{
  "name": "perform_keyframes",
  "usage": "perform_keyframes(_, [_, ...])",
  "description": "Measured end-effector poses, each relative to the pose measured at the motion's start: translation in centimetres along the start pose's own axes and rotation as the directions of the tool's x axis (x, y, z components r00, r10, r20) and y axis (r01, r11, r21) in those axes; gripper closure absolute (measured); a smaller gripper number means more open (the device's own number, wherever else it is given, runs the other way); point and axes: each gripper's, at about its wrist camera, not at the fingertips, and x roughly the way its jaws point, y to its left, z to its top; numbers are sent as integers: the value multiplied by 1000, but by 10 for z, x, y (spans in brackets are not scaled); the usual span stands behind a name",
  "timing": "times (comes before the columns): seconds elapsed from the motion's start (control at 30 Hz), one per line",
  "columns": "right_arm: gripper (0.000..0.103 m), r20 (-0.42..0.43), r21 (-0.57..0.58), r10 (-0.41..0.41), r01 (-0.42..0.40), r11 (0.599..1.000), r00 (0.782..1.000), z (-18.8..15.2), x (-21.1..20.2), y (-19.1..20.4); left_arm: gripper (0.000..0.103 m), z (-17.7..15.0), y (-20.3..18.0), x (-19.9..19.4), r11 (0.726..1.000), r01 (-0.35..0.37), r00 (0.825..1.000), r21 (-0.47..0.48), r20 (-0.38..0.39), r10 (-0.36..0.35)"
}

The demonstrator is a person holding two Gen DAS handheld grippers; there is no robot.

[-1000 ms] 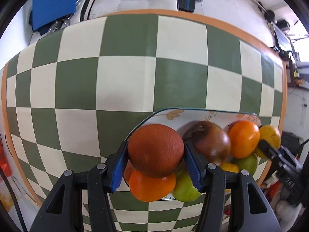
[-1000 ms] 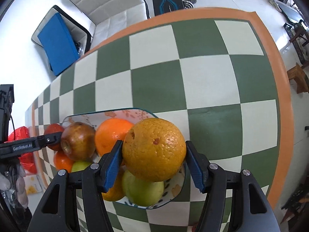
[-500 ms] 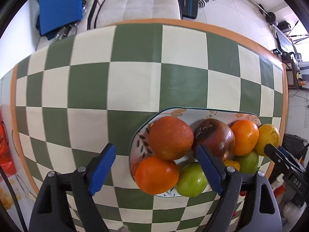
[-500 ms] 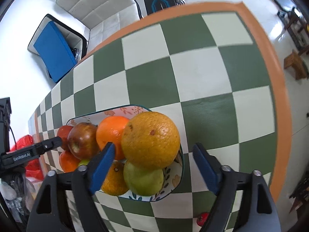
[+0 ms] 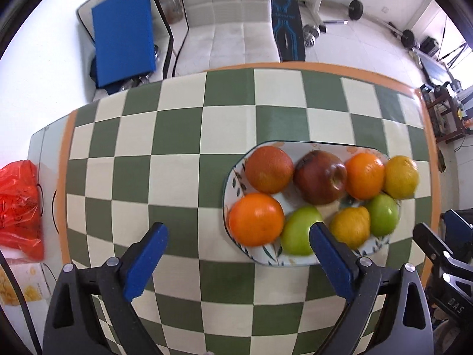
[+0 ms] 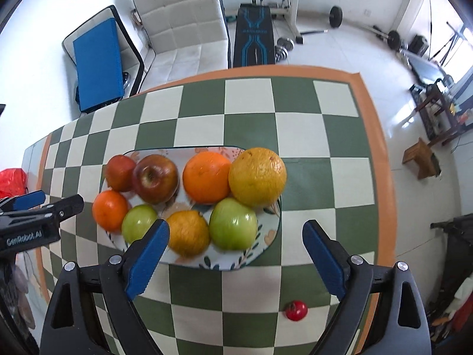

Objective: Organize fruits
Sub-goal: 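Lift both open tools up away from the plate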

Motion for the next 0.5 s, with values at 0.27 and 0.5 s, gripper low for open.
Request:
perform_keyframes(0.27, [9, 80, 0, -3, 3, 1000, 997, -33, -53, -1, 5, -44, -7, -59, 1000, 8, 990, -2, 141, -8])
perform_keyframes(0.5, [9, 163, -8, 7, -6, 1000, 987, -66, -111, -4, 5, -78, -8, -107, 1000, 31, 973, -1, 231, -30])
